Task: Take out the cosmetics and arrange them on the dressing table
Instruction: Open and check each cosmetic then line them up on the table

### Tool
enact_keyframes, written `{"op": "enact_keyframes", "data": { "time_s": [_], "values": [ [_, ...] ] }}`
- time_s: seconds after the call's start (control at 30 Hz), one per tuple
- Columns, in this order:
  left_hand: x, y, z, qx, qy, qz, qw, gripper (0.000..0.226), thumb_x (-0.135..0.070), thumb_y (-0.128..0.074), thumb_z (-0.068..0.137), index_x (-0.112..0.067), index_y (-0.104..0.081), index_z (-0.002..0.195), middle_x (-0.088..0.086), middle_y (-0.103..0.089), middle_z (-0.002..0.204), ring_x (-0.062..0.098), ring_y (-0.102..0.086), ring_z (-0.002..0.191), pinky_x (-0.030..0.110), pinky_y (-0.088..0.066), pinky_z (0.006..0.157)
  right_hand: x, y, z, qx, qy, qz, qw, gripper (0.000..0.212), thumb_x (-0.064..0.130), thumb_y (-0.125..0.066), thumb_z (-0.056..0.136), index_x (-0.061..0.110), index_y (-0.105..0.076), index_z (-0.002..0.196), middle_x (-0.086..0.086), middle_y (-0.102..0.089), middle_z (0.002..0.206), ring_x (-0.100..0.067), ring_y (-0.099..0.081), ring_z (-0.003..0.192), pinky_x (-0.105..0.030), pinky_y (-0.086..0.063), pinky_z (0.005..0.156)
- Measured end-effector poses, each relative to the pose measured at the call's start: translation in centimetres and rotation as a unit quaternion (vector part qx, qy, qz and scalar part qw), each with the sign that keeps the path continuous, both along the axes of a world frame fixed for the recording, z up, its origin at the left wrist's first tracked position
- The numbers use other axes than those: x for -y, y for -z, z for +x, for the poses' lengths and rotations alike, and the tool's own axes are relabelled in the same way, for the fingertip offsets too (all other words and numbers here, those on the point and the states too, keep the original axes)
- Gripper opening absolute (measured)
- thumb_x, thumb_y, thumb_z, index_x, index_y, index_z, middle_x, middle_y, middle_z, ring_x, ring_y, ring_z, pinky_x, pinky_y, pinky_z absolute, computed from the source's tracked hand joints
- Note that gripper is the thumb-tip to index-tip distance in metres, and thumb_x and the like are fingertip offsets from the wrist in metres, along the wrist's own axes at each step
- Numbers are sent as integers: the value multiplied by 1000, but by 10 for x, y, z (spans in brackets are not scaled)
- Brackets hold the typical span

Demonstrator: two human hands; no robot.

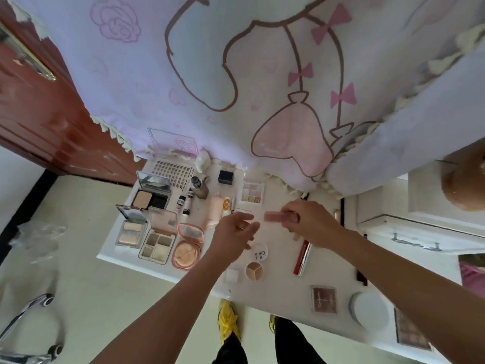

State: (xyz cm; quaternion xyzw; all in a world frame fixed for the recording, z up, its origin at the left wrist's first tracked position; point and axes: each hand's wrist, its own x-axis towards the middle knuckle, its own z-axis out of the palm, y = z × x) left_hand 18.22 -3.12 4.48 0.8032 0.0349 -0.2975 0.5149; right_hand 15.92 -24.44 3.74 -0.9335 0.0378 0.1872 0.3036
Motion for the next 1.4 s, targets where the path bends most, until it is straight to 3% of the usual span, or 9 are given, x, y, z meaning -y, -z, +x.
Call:
{"op": "enact_keyframes", "data": {
  "time_s": [0.13,0.33,0.47,0.57,0.8,1.03,1.13,1.3,1.4],
  "values": [
    [12,-28,18,-69,-9,-127,989,29,-16,-69,87,-3,-64,114,14,-71,94,21,-68,79,30,-58,69,1,-41,-13,55,25,35,998,21,27,-71,87,22,-70,108,8,-62,94,-7,-57,83,-15,-40,68],
    [17,-59,29,-92,14,-204,974,24,-9,-75,80,0,-69,101,16,-72,87,24,-69,76,28,-54,70,-4,-90,-19,95,91,86,988,24,29,-78,81,25,-71,103,11,-64,87,-1,-57,81,-14,-45,70],
    [13,-76,39,-90,8,-258,962,25,-3,-73,78,5,-67,101,18,-70,86,26,-68,75,27,-54,69,-5,-113,-23,72,185,235,951,15,26,-72,89,17,-72,100,-1,-73,78,-7,-67,65,-22,-54,60],
    [12,-89,42,-85,43,-269,958,29,-6,-73,79,8,-66,104,21,-69,87,28,-68,76,28,-55,69,-6,-122,-26,77,199,270,939,13,19,-68,92,9,-74,97,-5,-73,75,-13,-69,64,-24,-55,59],
    [10,-104,45,-49,107,-260,958,35,-15,-75,74,5,-69,102,20,-72,88,26,-68,76,31,-56,72,-11,-131,-33,145,164,253,943,15,20,-66,92,8,-74,97,2,-68,67,-8,-64,61,-19,-51,60],
    [12,-106,43,-49,107,-262,958,17,-8,-63,89,5,-69,100,21,-70,85,24,-66,70,28,-54,66,-12,-134,-40,191,156,180,952,14,33,-69,88,24,-72,99,3,-68,79,-16,-62,73,-30,-54,68],
    [13,-108,41,-42,107,-268,957,18,-6,-64,89,7,-68,101,23,-69,86,25,-65,72,29,-55,69,-12,-136,-41,183,171,192,949,15,27,-72,87,23,-70,101,6,-71,85,-8,-65,77,-24,-56,72],
    [13,-113,42,-26,112,-263,958,15,-7,-67,87,1,-71,98,20,-71,85,27,-66,75,41,-55,81,-13,-146,-41,101,217,284,928,22,25,-58,97,9,-70,105,-4,-73,76,-17,-70,69,-25,-54,61],
    [12,-115,41,-21,113,-258,959,14,-6,-66,87,1,-70,98,19,-71,84,27,-66,74,40,-56,81,-13,-148,-42,108,210,285,929,13,15,-66,93,10,-70,104,-6,-72,81,-16,-69,72,-24,-53,62]
  ]
}}
